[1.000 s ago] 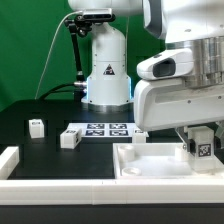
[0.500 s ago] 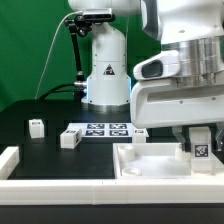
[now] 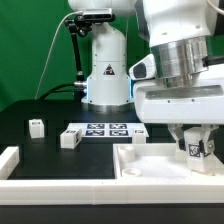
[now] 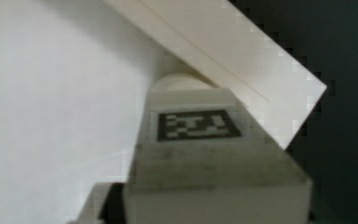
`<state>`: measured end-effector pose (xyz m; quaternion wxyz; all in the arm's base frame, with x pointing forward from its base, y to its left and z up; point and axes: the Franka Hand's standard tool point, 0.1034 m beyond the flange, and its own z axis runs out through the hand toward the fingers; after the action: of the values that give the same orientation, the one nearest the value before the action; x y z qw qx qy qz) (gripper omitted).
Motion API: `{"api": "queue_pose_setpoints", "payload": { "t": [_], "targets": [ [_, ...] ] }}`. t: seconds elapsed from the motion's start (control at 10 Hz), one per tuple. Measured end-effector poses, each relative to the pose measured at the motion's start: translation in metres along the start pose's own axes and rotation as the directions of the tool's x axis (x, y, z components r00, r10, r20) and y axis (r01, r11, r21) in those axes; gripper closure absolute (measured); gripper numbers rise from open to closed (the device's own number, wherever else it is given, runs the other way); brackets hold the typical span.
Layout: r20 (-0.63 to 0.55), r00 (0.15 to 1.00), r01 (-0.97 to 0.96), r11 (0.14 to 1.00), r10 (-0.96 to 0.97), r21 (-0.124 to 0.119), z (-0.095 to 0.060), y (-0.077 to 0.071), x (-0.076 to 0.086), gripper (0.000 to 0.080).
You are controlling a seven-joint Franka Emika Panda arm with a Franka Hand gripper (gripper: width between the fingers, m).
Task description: Assemble one leg
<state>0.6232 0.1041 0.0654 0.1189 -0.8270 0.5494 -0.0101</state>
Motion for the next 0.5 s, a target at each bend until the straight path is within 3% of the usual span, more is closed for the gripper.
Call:
{"api": "queue_pose_setpoints", "payload": {
  "t": [0.2,0.5],
  "targets": [
    [-0.001,0.975,-0.22,0.975,0.22,0.009,0.0003,0.0021,-0.0015,0.0508],
    [0.035,0.825,-0.564,0.825,0.564,0.005,0.0016,0.003,-0.006,0.0508]
  ]
}}
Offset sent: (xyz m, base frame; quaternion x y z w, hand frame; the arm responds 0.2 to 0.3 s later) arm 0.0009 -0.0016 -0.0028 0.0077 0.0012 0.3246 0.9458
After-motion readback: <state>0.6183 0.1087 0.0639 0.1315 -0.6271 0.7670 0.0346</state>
